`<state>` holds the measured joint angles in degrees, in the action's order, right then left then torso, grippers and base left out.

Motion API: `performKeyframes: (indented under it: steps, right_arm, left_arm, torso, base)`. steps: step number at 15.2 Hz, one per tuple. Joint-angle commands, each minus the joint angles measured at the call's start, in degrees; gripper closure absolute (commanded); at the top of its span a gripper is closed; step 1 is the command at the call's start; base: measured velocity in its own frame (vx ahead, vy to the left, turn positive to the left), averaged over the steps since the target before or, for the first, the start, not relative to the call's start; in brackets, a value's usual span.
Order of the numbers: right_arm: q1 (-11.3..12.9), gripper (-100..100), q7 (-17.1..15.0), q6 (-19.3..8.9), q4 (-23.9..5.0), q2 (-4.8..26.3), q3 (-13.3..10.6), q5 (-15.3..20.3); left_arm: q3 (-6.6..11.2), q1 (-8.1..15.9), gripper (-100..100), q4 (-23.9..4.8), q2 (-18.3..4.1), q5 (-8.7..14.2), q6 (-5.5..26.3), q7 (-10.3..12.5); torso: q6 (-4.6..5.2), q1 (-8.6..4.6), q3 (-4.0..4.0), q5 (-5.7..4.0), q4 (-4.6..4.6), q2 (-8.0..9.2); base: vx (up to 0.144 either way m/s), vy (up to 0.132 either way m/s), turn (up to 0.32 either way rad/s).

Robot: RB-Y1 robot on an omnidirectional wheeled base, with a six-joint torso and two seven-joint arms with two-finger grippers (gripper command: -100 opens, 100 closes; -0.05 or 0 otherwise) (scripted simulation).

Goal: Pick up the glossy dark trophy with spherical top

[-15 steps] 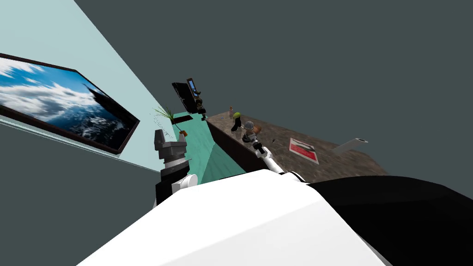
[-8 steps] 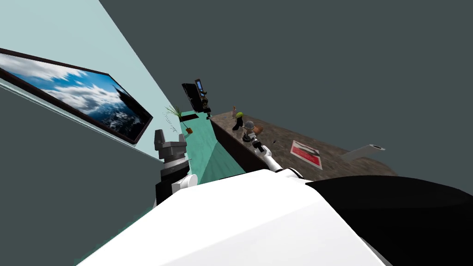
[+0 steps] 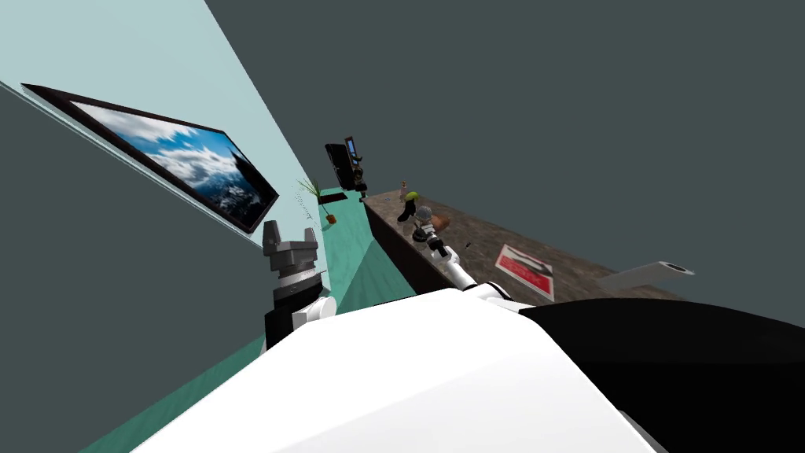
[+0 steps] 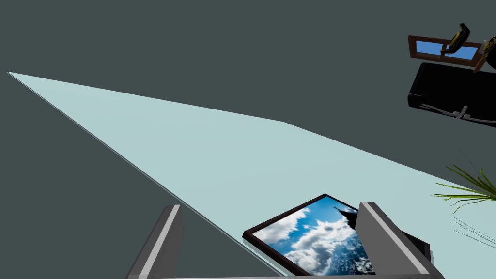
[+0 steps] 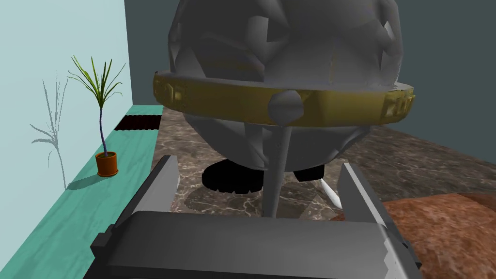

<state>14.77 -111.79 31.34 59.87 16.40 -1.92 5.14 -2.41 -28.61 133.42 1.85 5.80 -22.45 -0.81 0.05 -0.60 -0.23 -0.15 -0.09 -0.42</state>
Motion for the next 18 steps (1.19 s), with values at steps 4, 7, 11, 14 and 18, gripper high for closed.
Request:
performKeyframes:
  steps: [4,7,11,14,18]
  right_arm:
    - [1.2,-100,6.5,-0.2,-0.9,-1.6,0.4,-4.7]
    - [2.4,-100,9.9,-0.4,-1.6,-3.0,0.8,-8.4]
    - [3.5,-100,14.7,-0.5,-2.4,-4.5,1.2,-11.6]
    - [3.5,-100,18.2,-0.5,-2.4,-4.5,1.2,-13.2]
    - [4.7,-100,22.7,-0.7,-3.2,-5.9,1.6,-17.5]
  left_arm:
    - [-0.01,0.0,0,0.0,0.0,0.0,0.0,0.0]
    - [-0.01,0.0,0,0.0,0.0,0.0,0.0,0.0]
    - [-0.01,0.0,0,0.0,0.0,0.0,0.0,0.0]
    - [-0.01,0.0,0,0.0,0.0,0.0,0.0,0.0]
    - [-0.01,0.0,0,0.0,0.0,0.0,0.0,0.0]
  torso:
    - [-0.04,0.11,0.05,0.02,0.02,0.08]
    - [-0.11,0.25,0.00,0.06,0.00,0.00]
    - [-0.10,0.41,-0.02,0.10,0.02,-0.06]
    - [-0.23,0.35,0.05,0.08,0.06,0.05]
    - [-0.36,0.43,0.05,0.11,0.07,0.04]
  base:
    - [-0.043,-0.063,0.178]
    - [-0.044,-0.047,0.148]
    - [-0.031,-0.033,0.105]
    - [-0.053,-0.056,0.177]
    - [-0.046,-0.049,0.156]
